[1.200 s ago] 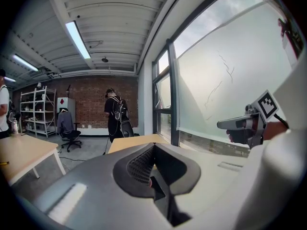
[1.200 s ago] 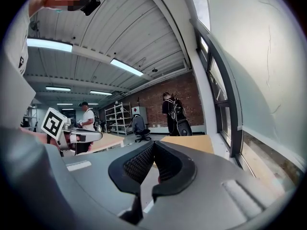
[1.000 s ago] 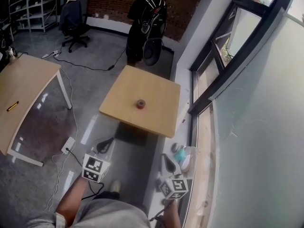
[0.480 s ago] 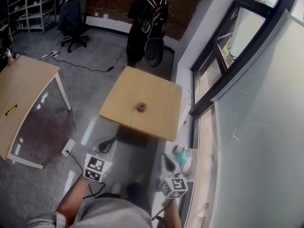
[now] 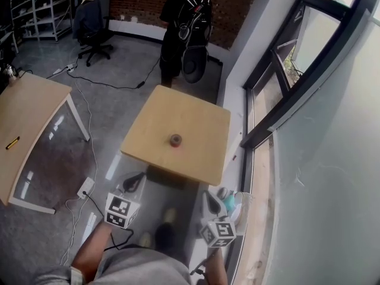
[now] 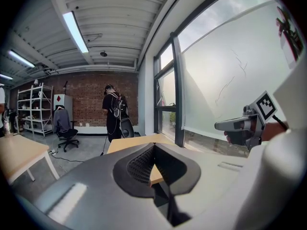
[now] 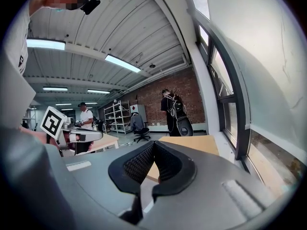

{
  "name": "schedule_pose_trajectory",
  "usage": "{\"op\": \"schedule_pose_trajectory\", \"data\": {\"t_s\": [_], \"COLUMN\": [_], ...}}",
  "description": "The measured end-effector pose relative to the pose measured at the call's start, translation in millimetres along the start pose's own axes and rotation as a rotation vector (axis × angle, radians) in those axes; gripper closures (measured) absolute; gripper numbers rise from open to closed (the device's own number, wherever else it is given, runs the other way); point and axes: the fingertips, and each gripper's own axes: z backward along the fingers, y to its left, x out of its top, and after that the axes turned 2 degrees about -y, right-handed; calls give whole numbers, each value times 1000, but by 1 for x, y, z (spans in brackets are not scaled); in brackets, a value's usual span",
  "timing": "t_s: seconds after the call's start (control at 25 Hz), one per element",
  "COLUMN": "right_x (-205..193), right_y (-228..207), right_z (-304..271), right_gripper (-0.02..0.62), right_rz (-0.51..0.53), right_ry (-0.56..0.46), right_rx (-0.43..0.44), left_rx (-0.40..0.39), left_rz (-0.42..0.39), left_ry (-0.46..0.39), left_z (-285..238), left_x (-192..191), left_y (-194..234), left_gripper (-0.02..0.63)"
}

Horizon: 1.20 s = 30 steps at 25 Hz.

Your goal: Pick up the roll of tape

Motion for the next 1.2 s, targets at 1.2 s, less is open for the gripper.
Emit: {"op": "schedule_pose_trajectory", "data": {"t_s": [1.2], "right_x": [0], "right_y": [-168], "right_z": [-172], "right_gripper": [581], "right_rz": [-39], "right_ry": [137], "right_rx": [104], "left_rx": [117], "left_rz": [30], "left_ry": [140], "left_z": [-225], "left_x": [-11], "left_y": [14], "left_gripper": [606]}}
